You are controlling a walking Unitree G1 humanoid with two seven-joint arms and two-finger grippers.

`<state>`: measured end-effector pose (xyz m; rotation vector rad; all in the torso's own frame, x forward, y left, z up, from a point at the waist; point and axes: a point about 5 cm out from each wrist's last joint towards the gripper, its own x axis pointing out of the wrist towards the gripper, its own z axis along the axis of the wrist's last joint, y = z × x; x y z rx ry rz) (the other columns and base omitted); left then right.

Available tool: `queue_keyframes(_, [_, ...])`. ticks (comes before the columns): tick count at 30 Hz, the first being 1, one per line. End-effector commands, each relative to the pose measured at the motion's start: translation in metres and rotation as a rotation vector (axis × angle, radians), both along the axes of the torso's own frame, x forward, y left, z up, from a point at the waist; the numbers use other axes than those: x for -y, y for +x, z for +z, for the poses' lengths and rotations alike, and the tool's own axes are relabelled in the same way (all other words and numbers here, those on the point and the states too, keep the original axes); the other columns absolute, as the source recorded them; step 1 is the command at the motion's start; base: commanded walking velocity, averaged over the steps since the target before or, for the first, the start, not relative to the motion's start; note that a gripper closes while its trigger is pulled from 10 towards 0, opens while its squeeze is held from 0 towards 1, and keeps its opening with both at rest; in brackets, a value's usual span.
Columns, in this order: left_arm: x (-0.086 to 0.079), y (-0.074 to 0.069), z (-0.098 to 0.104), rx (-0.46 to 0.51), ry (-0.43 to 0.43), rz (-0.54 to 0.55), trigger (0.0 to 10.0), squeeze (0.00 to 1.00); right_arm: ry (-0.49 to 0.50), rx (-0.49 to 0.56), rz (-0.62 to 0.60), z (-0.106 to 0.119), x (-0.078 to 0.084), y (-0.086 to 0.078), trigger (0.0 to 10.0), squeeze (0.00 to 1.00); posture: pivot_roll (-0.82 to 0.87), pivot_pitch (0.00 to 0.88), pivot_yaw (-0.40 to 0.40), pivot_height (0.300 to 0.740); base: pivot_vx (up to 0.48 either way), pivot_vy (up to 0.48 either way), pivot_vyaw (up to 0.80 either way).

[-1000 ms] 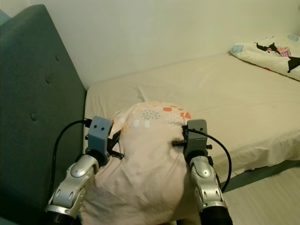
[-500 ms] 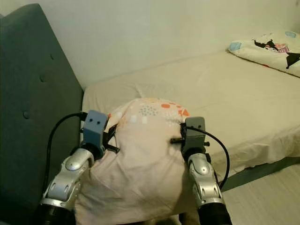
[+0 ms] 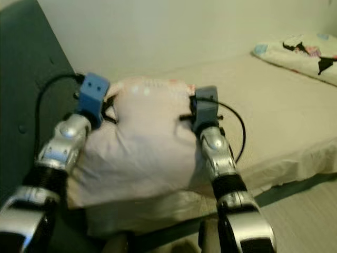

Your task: Clean up the room

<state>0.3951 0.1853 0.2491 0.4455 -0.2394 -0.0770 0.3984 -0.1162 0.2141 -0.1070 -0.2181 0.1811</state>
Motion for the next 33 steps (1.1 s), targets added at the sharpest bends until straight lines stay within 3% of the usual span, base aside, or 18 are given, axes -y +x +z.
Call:
queue_keyframes(1, [-0.036,0.0,0.016,0.056,0.034,0.16,10.0,0.0,0.022,0.028,-0.037,0.009,0.009,0.004,10.0,0.0,0.0,0.136,0.049,0.601,0.0,0.0,0.0])
queue_keyframes(3, [-0.052,0.003,0.045,0.12,0.093,0.231,10.0,0.0,0.03,0.072,0.001,0.032,-0.001,0.01,10.0,0.0,0.01,0.145,0.044,0.601,0.0,0.0,0.0])
queue_keyframes(4, [-0.052,0.003,0.045,0.12,0.093,0.231,10.0,0.0,0.03,0.072,0.001,0.032,-0.001,0.01,10.0,0.0,0.01,0.145,0.044,0.601,0.0,0.0,0.0])
queue_keyframes(5, [-0.063,0.002,0.064,0.153,0.14,0.268,10.0,0.0,0.046,0.082,0.027,0.043,-0.008,0.013,10.0,0.0,0.01,0.153,0.042,0.601,0.0,0.0,0.0])
queue_keyframes(8, [-0.066,0.002,0.068,0.157,0.152,0.274,10.0,0.0,0.052,0.076,0.032,0.044,-0.009,0.014,10.0,0.0,0.01,0.153,0.042,0.601,0.0,0.0,0.0])
queue_keyframes(10, [-0.072,0.002,0.07,0.142,0.236,0.282,10.0,0.0,0.048,-0.013,0.034,0.028,-0.012,0.016,10.0,0.0,0.02,0.163,0.039,0.601,0.0,0.0,0.0])
queue_keyframes(11, [-0.072,0.002,0.07,0.142,0.236,0.282,10.0,0.0,0.048,-0.013,0.034,0.028,-0.012,0.016,10.0,0.0,0.02,0.163,0.039,0.601,0.0,0.0,0.0])
queue_keyframes(12, [-0.077,0.002,0.065,0.12,0.294,0.291,10.0,0.0,0.054,-0.084,0.044,0.011,-0.012,0.016,10.0,0.0,0.03,0.189,0.039,0.601,0.0,0.0,0.0])
queue_keyframes(13, [-0.077,0.002,0.065,0.12,0.294,0.291,10.0,0.0,0.054,-0.084,0.044,0.011,-0.012,0.016,10.0,0.0,0.03,0.189,0.039,0.601,0.0,0.0,0.0])
queue_keyframes(14, [-0.081,0.002,0.059,0.101,0.333,0.304,10.0,0.0,0.065,-0.15,0.05,-0.004,-0.012,0.014,10.0,0.0,0.03,0.202,0.037,0.601,0.0,0.0,0.0])
queue_keyframes(16, [-0.085,0.0,0.028,0.042,0.425,0.33,10.0,0.0,0.027,-0.307,0.031,-0.048,-0.009,0.005,10.0,0.0,0.06,0.232,0.03,0.601,0.0,0.0,0.0])
queue_keyframes(18, [-0.084,0.0,0.016,0.029,0.456,0.335,10.0,0.0,0.013,-0.351,0.019,-0.06,-0.008,0.002,10.0,0.0,0.06,0.236,0.028,0.601,0.0,0.0,0.0])
queue_keyframes(20, [-0.084,-0.002,-0.01,-0.017,0.572,0.363,10.0,0.0,0.008,-0.423,-0.022,-0.081,-0.004,-0.005,10.0,0.0,0.07,0.25,0.025,0.601,0.0,0.0,0.0])
queue_keyframes(21, [-0.084,-0.002,-0.01,-0.017,0.572,0.363,10.0,0.0,0.008,-0.423,-0.022,-0.081,-0.004,-0.005,10.0,0.0,0.07,0.25,0.025,0.601,0.0,0.0,0.0])
queue_keyframes(22, [-0.085,-0.006,-0.036,-0.076,0.586,0.389,10.0,0.0,0.01,-0.468,-0.045,-0.094,-0.003,-0.01,10.0,0.0,0.08,0.269,0.02,0.601,0.0,0.0,0.0])
queue_keyframes(24, [-0.084,-0.011,-0.059,-0.138,0.538,0.396,10.0,0.0,0.013,-0.493,-0.056,-0.102,-0.003,-0.014,10.0,0.0,0.09,0.274,0.016,0.601,0.0,0.0,0.0])
queue_keyframes(28, [-0.076,-0.014,-0.083,-0.194,0.464,0.389,10.0,0.0,0.022,-0.518,-0.084,-0.11,-0.002,-0.017,10.0,0.0,0.09,0.287,0.013,0.601,0.0,0.0,0.0])
queue_keyframes(33, [-0.07,-0.016,-0.094,-0.197,0.436,0.398,10.0,0.0,0.006,-0.546,-0.062,-0.119,-0.008,-0.023,10.0,0.0,0.08,0.294,0.016,0.601,0.0,0.0,0.0])
